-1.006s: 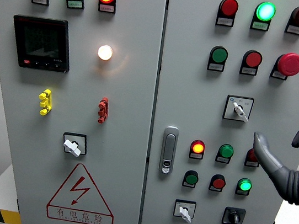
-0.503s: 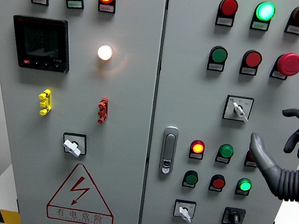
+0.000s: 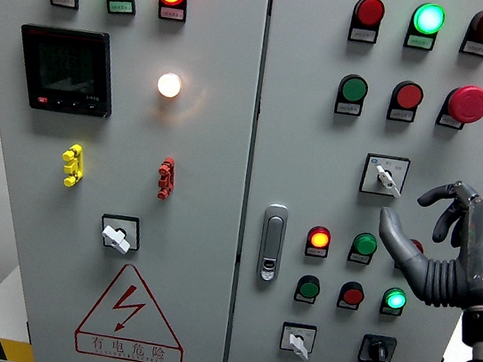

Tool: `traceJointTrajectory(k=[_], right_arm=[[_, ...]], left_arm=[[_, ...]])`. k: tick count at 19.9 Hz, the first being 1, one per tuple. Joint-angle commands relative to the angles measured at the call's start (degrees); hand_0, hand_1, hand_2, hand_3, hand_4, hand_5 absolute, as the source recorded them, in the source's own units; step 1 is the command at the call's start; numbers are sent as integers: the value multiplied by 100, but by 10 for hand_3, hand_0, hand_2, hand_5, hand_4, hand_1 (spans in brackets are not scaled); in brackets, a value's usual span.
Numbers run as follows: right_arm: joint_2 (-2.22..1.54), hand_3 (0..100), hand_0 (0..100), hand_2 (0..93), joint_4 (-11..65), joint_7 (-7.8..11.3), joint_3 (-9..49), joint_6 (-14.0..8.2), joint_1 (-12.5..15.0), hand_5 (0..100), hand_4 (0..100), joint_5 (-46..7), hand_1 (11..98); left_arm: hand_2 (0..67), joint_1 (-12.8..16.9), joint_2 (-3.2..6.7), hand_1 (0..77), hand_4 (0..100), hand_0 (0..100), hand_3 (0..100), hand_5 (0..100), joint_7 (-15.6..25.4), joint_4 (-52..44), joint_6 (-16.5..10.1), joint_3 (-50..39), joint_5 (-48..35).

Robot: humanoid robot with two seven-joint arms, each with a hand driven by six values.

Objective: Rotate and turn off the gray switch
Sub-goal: 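Raise the right hand and pinch the white switch handle with fingertips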

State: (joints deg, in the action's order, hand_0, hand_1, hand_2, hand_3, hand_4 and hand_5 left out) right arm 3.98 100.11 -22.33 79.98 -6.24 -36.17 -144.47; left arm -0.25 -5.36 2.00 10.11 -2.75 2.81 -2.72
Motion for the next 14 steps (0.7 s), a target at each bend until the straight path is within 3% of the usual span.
traceJointTrajectory(k=[1,8,14], right_arm=[[-2,929,136,576,-149,0,-43,0,-135,1000,958,24,406],[-73,930,123,579,-430,53,-26,-26,-382,1000,959,173,401],[-90,930,123,577,-615,79,-8,-26,-549,1000,961,182,399]], left_arm=[[101,7,0,0,121,0,207,127,-7,-1,3,0,0],[101,7,0,0,121,0,207,127,-7,-1,3,0,8],[101,7,0,0,121,0,207,127,-7,-1,3,0,8]])
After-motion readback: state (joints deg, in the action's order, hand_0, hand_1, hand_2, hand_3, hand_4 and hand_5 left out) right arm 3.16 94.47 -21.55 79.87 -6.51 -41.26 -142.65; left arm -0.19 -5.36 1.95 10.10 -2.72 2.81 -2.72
